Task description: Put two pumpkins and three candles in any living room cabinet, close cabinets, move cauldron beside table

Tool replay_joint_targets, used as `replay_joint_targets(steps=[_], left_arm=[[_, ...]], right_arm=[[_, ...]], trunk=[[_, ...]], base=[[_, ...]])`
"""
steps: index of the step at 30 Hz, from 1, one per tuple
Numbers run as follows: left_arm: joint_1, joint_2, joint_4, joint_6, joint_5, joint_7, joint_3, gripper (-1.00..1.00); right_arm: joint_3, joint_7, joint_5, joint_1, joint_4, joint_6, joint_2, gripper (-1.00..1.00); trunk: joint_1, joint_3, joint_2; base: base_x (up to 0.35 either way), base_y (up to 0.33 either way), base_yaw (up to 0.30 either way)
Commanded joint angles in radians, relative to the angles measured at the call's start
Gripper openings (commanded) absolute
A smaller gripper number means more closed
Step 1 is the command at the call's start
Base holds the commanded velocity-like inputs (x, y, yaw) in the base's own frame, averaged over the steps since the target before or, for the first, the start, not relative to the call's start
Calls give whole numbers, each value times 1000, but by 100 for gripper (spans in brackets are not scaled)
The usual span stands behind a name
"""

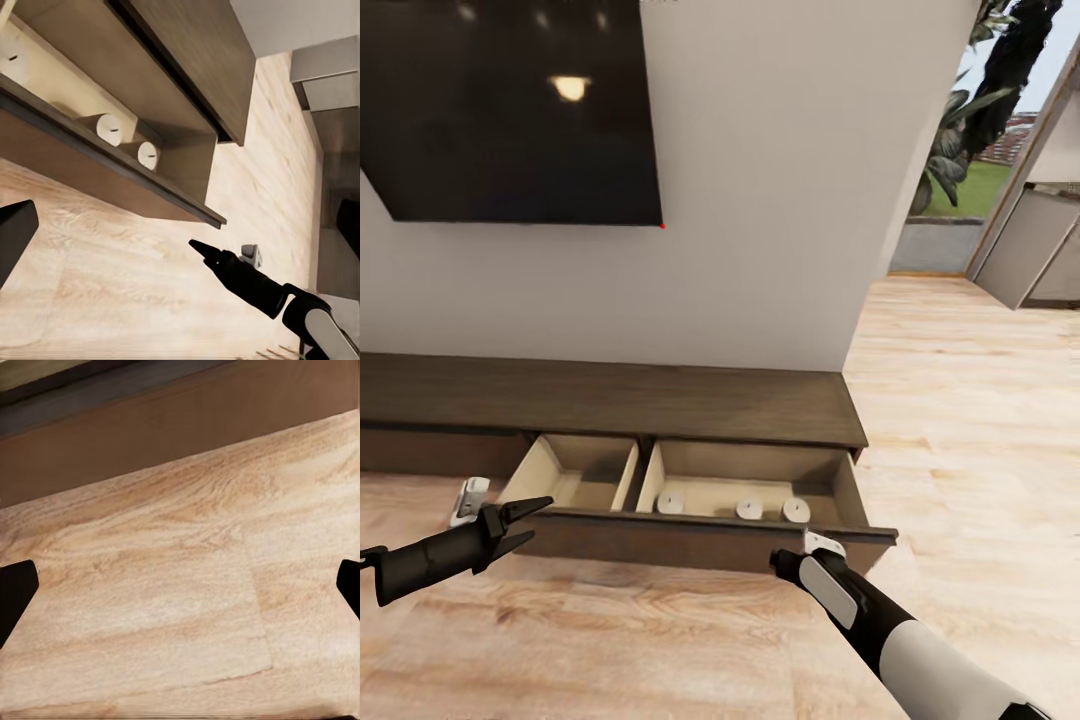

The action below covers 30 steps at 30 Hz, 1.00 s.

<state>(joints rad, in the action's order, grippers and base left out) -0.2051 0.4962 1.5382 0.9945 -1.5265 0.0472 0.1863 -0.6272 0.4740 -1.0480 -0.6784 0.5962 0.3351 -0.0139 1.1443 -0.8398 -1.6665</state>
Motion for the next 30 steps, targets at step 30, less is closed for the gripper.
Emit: replay_joint_targets(steps=[30], left_arm=[[0, -1, 0, 4, -6, 5, 1, 100]], right_arm=[[-14, 2, -4, -1, 4, 2, 0, 100]], trunk=[[0, 8, 0]], base=[[-262, 18, -49]])
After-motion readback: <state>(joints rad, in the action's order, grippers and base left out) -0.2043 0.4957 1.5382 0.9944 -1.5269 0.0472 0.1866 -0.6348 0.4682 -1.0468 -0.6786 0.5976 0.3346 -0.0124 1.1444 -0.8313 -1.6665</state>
